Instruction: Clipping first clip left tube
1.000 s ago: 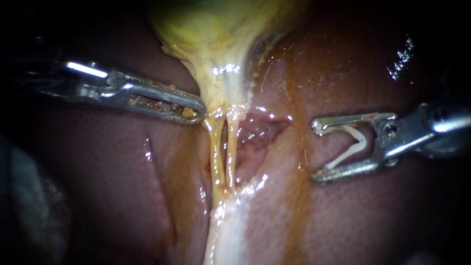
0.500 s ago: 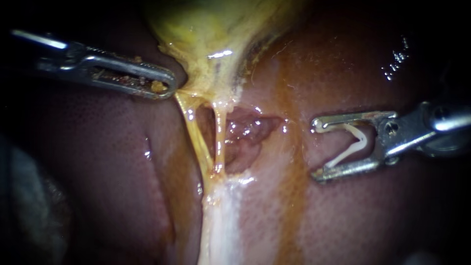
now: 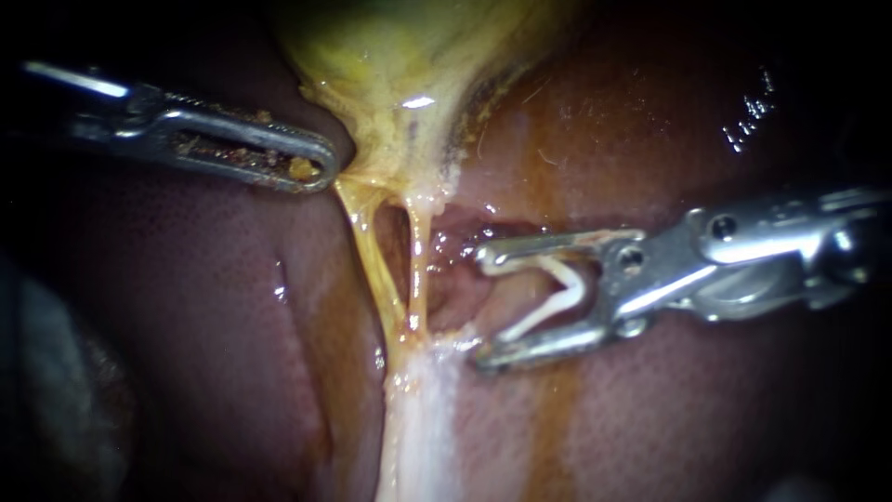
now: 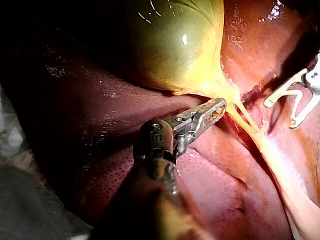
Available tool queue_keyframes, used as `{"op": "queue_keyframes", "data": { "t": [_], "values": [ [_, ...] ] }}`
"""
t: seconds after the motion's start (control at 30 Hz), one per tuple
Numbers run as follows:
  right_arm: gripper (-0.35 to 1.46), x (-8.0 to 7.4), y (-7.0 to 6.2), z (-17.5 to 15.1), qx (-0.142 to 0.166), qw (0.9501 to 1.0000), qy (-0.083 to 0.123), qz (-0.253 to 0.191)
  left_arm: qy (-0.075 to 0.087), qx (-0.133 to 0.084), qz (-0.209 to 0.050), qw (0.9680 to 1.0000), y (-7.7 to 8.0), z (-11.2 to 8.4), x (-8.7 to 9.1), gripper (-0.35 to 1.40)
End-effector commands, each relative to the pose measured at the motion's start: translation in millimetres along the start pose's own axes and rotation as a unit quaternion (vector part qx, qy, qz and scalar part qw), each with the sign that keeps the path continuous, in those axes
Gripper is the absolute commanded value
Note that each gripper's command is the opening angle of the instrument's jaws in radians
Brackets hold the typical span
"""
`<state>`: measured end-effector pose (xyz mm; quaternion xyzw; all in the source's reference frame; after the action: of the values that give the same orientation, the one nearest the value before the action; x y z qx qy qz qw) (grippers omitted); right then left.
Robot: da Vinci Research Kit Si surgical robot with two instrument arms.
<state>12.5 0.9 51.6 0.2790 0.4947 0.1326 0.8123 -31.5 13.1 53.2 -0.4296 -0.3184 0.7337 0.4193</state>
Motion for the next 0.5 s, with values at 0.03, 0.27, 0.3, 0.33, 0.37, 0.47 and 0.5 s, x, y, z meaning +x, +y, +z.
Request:
{"op": "queue_keyframes", "data": {
  "t": [0.03,0.27,0.3,0.33,0.37,0.47,0.5],
  "values": [
    [0.49,-0.2,0.2,0.7,0.003,1.0000,0.000,0.006,0.000,0.000,0.000,1.0000,0.0,0.1,0.0,-0.35],
    [0.49,-1.5,1.2,3.7,0.016,0.9990,0.012,0.039,0.000,0.001,0.000,1.0000,0.0,0.2,0.0,-0.35],
    [0.49,-1.7,1.4,4.0,0.016,0.9989,0.012,0.042,0.000,0.001,0.000,1.0000,0.0,0.2,0.0,-0.35],
    [0.49,-2.0,1.7,4.4,0.016,0.9987,0.011,0.047,0.000,0.001,0.000,1.0000,0.0,0.2,0.0,-0.35],
    [0.49,-2.3,1.9,4.6,0.017,0.9986,0.010,0.049,0.000,0.001,0.000,1.0000,0.0,0.2,0.0,-0.35],
    [0.49,-3.3,2.5,5.3,0.016,0.9983,0.009,0.055,0.001,0.001,0.000,1.0000,0.0,0.2,0.0,-0.35],
    [0.49,-3.7,2.7,5.6,0.016,0.9982,0.009,0.057,0.001,0.001,0.000,1.0000,0.0,0.2,0.0,-0.35]
  ]
}}
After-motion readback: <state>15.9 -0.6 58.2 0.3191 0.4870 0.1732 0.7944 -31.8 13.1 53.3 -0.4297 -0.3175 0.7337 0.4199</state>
